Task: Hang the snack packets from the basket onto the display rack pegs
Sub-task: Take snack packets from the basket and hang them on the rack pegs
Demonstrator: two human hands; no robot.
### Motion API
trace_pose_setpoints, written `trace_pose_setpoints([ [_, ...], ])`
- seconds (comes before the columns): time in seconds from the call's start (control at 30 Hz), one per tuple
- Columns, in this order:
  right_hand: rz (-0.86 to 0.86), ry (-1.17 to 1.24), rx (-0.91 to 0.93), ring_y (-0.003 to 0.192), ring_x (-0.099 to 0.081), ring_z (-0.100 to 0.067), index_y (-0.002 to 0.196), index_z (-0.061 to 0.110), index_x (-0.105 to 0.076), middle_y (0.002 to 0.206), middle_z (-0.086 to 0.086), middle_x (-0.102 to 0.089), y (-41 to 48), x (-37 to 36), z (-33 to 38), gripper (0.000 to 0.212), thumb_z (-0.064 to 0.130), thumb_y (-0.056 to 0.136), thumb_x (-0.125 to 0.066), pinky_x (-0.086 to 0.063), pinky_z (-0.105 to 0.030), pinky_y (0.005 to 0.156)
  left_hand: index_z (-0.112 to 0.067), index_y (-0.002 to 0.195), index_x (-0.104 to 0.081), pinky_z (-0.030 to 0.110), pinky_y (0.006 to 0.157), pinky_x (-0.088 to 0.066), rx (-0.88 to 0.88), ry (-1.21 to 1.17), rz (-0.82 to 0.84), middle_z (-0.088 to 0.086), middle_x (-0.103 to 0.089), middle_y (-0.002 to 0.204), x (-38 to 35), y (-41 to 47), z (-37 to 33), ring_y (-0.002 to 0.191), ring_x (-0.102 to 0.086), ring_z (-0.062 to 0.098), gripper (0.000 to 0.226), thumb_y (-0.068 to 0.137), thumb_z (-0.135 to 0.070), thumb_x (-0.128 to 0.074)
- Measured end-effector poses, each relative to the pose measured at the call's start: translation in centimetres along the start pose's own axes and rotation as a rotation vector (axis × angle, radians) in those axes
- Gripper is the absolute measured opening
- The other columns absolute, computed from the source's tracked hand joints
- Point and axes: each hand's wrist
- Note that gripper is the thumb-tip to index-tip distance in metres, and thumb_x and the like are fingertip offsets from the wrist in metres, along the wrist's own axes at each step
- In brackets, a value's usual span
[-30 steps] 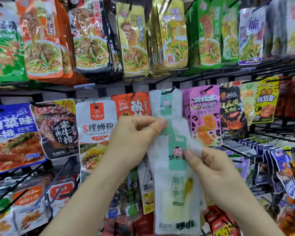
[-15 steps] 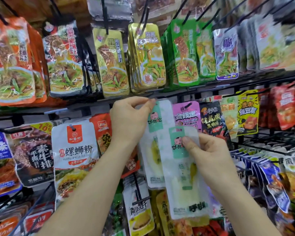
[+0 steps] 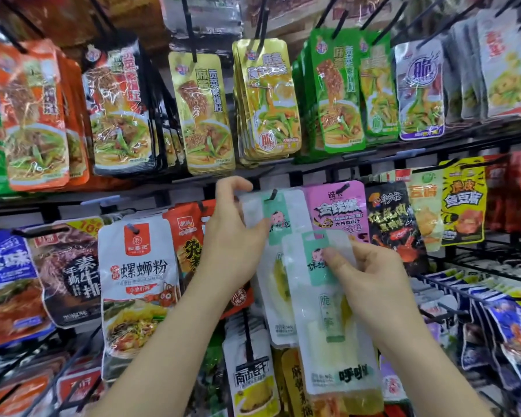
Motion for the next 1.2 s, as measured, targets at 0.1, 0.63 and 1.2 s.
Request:
trace_pose_setpoints([
  [0.1,-0.067,0.0,0.031,0.071,-0.071,-0.021,0.071,0.021,-0.076,0.074,0.002,-0.075,0.1,0.4,0.2,0.021,0.017,0.089,-0.066,-0.058,-0.049,0.069,-0.035,0.103,-0.06,0.029,0.059,-0.037,-0.087,0.171,-0.052,-0.003,-0.058,0.073,0.4,-0.4,0.4,0.057,-0.048,0.01,0.029,0.084,-0.018,-0.072],
  [0.63,0.094,0.194,0.038,0.063,-0.064,-0.028,0.075,-0.009,-0.066,0.082,-0.03,-0.069,4.7,-2.8,4.2,0.032,0.02,0.088,-0.071,-0.054,-0.055,0.062,-0.019,0.109,-0.065,0.036,0.079,-0.049,-0.173,0.561,0.039,0.004,-0.067,0.111,0.5,0.8,0.0,0.102,-0.06,0.026,0.027,0.087,-0.007,-0.057],
  [1.2,-0.072,-0.457,0.277,0.071,-0.064,-0.022,0.107,0.023,-0.06,0.071,0.004,-0.066,5.4,-4.3,1.6,0.023,0.03,0.086,-0.068,-0.048,-0.035,0.063,-0.031,0.138,-0.052,0.032,0.081,-0.047,-0.073,0.343,0.009,0.0,-0.066,0.096,1.4,-0.5,0.1,0.091,-0.06,0.023,0.056,0.087,-0.014,-0.068],
])
Point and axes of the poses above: each hand's wrist, its own y-axis towards the middle knuckle, its own x-axis out of the back of the hand, z = x × y
